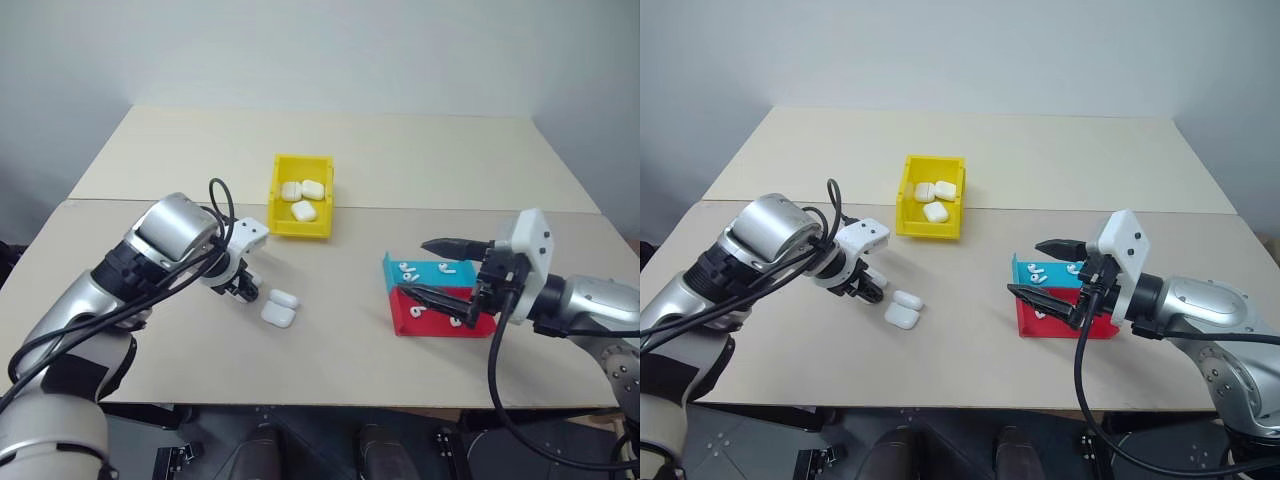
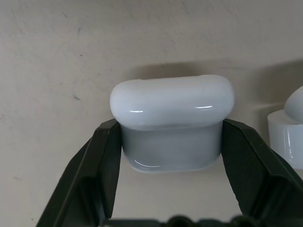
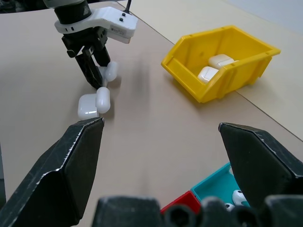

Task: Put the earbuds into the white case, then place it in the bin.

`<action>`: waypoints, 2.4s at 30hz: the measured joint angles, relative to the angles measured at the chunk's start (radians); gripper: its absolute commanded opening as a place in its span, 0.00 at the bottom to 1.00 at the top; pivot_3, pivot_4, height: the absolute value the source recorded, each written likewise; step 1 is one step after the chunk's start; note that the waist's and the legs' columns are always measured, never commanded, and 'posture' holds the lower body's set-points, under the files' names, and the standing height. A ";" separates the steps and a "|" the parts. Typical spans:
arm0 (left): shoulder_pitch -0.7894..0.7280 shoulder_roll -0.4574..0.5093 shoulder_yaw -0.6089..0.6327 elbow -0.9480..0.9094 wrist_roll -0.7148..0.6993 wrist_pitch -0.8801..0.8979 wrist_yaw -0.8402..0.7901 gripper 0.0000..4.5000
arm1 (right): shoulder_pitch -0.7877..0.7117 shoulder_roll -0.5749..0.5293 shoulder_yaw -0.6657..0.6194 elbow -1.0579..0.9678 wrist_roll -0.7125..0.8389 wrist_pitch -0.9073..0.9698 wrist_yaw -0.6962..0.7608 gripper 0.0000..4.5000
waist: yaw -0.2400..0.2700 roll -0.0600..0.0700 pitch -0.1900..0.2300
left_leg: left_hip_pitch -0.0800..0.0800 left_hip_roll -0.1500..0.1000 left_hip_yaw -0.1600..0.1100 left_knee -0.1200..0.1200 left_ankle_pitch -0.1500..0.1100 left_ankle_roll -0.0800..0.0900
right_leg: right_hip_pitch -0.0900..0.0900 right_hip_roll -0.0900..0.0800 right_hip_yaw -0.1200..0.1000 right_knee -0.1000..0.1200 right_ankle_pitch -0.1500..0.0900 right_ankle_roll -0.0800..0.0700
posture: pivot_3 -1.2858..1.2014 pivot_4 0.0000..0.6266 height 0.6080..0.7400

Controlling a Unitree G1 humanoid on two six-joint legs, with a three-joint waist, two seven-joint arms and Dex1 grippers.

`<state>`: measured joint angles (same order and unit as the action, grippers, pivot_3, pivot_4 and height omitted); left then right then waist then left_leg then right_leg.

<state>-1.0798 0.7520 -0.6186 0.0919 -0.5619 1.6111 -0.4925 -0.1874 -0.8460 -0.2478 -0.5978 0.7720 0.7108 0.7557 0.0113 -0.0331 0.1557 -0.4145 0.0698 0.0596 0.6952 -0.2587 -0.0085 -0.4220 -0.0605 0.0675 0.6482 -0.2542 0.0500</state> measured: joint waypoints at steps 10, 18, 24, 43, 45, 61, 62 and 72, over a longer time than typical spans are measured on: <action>0.159 0.172 0.253 -0.198 -0.012 -0.070 -0.058 0.63 | -0.002 -0.004 -0.004 0.014 0.019 0.000 0.011 1.00 | -0.012 0.000 0.000 | -0.001 0.000 0.000 0.000 0.000 0.000 | -0.001 0.000 0.000 0.000 0.000 0.000 | 0.52 0.24 1.00; 0.358 -0.036 0.787 -0.299 -0.060 -0.576 -0.117 0.63 | -0.077 -0.103 0.010 0.100 -0.014 -0.003 0.091 1.00 | 0.005 0.000 0.000 | 0.000 0.000 0.000 0.001 0.000 0.000 | 0.002 -0.002 -0.001 -0.001 0.001 0.000 | 0.52 0.24 1.00; 0.466 -0.283 0.805 -0.303 -0.183 -0.870 -0.357 0.63 | -0.219 -0.318 0.209 0.167 -0.185 -0.016 0.256 1.00 | 0.000 0.000 0.000 | 0.000 0.000 0.001 0.002 0.000 0.000 | 0.001 -0.001 -0.001 0.000 0.001 0.000 | 0.52 0.24 1.00; 0.495 -0.368 0.618 -0.272 -0.196 -1.194 -0.846 0.63 | -0.578 -0.196 0.793 0.440 -0.684 -0.091 0.580 0.81 | -0.016 0.000 0.000 | 0.000 0.000 0.001 0.002 0.000 0.000 | 0.000 -0.001 0.000 0.000 0.001 0.001 | 0.52 0.24 1.00; 0.495 -0.369 0.617 -0.272 -0.195 -1.195 -0.848 0.63 | -0.578 -0.176 0.819 0.476 -0.740 -0.127 0.577 0.81 | -0.015 0.000 0.000 | 0.000 0.000 0.001 0.002 0.000 0.000 | 0.000 -0.001 0.000 0.000 0.001 0.000 | 0.52 0.24 1.00; 0.524 -0.367 0.604 -0.319 -0.188 -1.195 -0.805 0.63 | -0.579 -0.083 0.823 0.591 -0.907 -0.250 0.617 0.61 | -0.015 0.000 0.000 | 0.000 0.000 0.001 0.002 0.000 0.000 | 0.000 -0.001 0.000 0.000 0.001 0.000 | 0.52 0.24 1.00; 0.528 -0.366 0.604 -0.320 -0.188 -1.194 -0.804 0.63 | -0.579 -0.083 0.821 0.590 -0.907 -0.251 0.619 0.61 | -0.015 0.000 0.000 | 0.000 0.000 0.001 0.002 0.000 0.000 | 0.000 -0.001 0.000 0.000 0.001 0.000 | 0.52 0.24 1.00; 0.530 -0.364 0.599 -0.326 -0.189 -1.192 -0.785 0.63 | -0.573 -0.065 0.810 0.588 -0.917 -0.267 0.616 0.61 | -0.015 0.000 0.000 | 0.000 0.000 0.001 0.002 0.000 0.000 | 0.001 -0.001 0.000 0.000 0.001 0.000 | 0.52 0.24 1.00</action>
<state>-0.5495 0.3883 -0.0196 -0.2340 -0.7510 0.4193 -1.2774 -0.7602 -0.9110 0.5619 -0.0100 -0.1449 0.4442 1.3721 -0.0039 -0.0326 0.1554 -0.4142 0.0697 0.0605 0.6970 -0.2587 -0.0085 -0.4215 -0.0614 0.0677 0.6481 -0.2534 0.0505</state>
